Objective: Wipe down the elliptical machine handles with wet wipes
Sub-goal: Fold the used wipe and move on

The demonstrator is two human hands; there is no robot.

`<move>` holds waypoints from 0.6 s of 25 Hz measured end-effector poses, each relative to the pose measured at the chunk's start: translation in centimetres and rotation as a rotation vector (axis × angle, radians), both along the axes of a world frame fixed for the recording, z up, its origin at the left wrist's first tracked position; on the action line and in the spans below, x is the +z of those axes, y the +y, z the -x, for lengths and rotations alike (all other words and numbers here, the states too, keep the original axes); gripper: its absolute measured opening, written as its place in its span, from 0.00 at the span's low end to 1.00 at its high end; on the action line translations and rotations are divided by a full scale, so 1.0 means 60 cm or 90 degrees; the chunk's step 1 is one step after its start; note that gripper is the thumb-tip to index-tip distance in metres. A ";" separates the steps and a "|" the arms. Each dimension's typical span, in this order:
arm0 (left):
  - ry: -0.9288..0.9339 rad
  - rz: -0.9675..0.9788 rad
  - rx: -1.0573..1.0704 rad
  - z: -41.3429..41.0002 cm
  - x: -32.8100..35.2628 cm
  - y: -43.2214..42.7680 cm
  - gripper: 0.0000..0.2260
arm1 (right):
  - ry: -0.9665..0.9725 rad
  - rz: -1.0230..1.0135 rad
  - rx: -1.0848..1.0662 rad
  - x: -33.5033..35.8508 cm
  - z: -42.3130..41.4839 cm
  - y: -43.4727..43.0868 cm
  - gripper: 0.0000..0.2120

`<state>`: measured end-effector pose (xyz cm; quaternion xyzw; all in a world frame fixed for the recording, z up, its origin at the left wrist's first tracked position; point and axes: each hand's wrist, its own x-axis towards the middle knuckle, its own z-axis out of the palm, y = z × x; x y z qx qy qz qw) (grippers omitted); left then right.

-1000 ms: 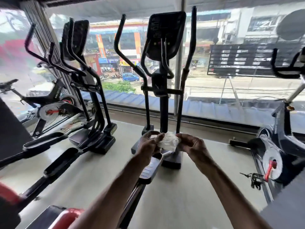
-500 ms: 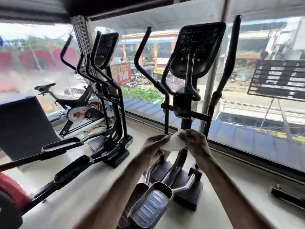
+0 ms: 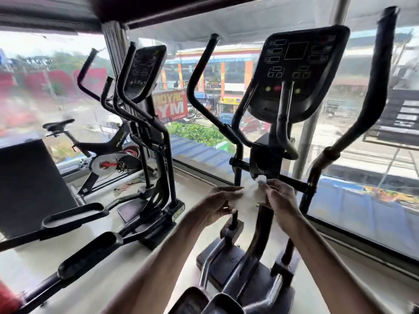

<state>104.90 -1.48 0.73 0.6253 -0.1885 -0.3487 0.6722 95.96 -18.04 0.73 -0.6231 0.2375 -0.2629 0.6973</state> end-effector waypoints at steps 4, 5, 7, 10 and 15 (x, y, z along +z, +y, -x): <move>0.004 -0.014 -0.016 -0.079 0.002 -0.058 0.08 | -0.003 0.025 0.023 -0.001 -0.059 -0.052 0.07; -0.002 -0.010 -0.031 -0.093 -0.001 -0.072 0.06 | -0.012 0.016 0.034 0.002 -0.068 -0.062 0.08; -0.010 0.018 -0.046 -0.114 -0.005 -0.097 0.05 | -0.029 -0.012 0.035 0.011 -0.082 -0.078 0.10; 0.003 0.040 -0.083 -0.128 0.002 -0.120 0.01 | -0.027 -0.055 0.022 0.021 -0.097 -0.101 0.08; -0.092 0.030 -0.120 -0.141 0.006 -0.163 0.13 | 0.005 0.015 0.006 0.019 -0.119 -0.152 0.11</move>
